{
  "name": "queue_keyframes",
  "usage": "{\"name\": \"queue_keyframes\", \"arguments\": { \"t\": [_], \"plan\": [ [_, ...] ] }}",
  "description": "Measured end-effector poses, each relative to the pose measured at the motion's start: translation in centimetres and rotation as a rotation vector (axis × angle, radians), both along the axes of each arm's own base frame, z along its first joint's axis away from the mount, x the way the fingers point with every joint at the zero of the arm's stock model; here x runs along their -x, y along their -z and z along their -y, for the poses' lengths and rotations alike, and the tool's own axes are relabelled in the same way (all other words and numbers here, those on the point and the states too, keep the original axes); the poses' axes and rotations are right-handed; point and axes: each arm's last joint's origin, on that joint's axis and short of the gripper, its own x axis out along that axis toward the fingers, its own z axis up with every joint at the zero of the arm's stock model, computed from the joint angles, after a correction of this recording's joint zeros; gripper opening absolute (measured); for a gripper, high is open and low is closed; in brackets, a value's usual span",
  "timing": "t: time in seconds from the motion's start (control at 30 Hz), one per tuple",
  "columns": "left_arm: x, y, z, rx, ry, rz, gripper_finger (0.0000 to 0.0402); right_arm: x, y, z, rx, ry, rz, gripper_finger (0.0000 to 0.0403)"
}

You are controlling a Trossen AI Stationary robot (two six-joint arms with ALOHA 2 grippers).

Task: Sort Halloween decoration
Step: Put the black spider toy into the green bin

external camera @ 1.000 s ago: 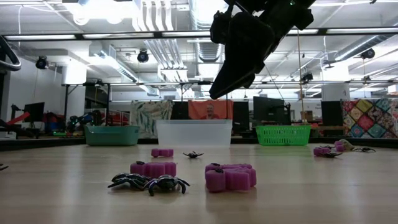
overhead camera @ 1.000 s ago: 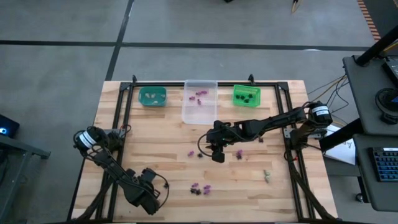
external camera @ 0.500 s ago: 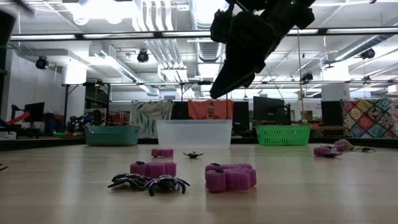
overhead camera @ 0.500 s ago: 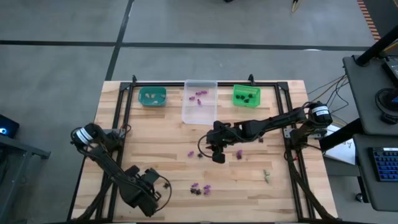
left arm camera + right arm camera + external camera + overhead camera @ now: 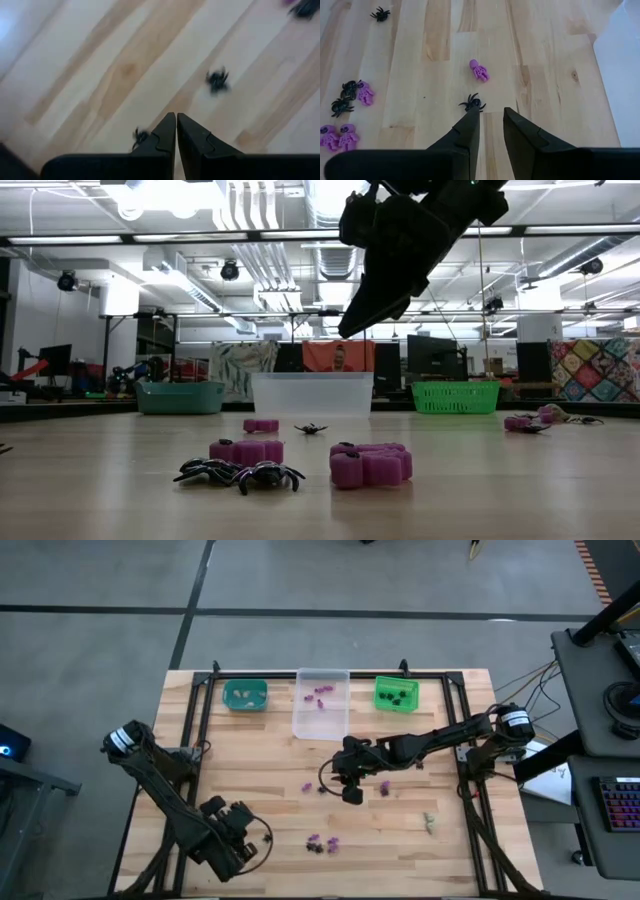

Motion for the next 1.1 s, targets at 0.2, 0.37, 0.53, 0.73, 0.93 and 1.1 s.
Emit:
{"name": "queue_keyframes", "arguments": {
  "t": [0.2,0.37,0.53,0.73,0.93,1.1],
  "plan": [
    [0.8,2.1,0.6,0.066,0.133,-0.084,0.0000,0.0,0.0,-0.1,0.032,-0.035,0.003,0.0079],
    [1.6,2.3,0.5,0.031,0.264,-0.065,0.0000,0.0,-2.0,0.0,0.098,-0.101,0.115,0.0074],
    [2.5,2.7,-0.7,0.003,0.292,0.011,0.0000,-0.5,-3.1,0.0,0.143,-0.136,0.241,0.0068],
    [3.7,4.0,-1.6,0.102,0.362,0.123,0.0000,-1.4,-2.5,0.4,0.158,-0.129,0.287,0.0072],
    [4.5,4.5,-2.7,0.178,0.284,0.163,0.0003,-1.9,-2.3,1.0,0.164,-0.110,0.320,0.0068],
    [5.2,4.8,-2.7,0.158,0.317,0.129,0.0034,-2.1,-1.7,1.0,0.163,-0.113,0.306,0.0071]
  ]
}}
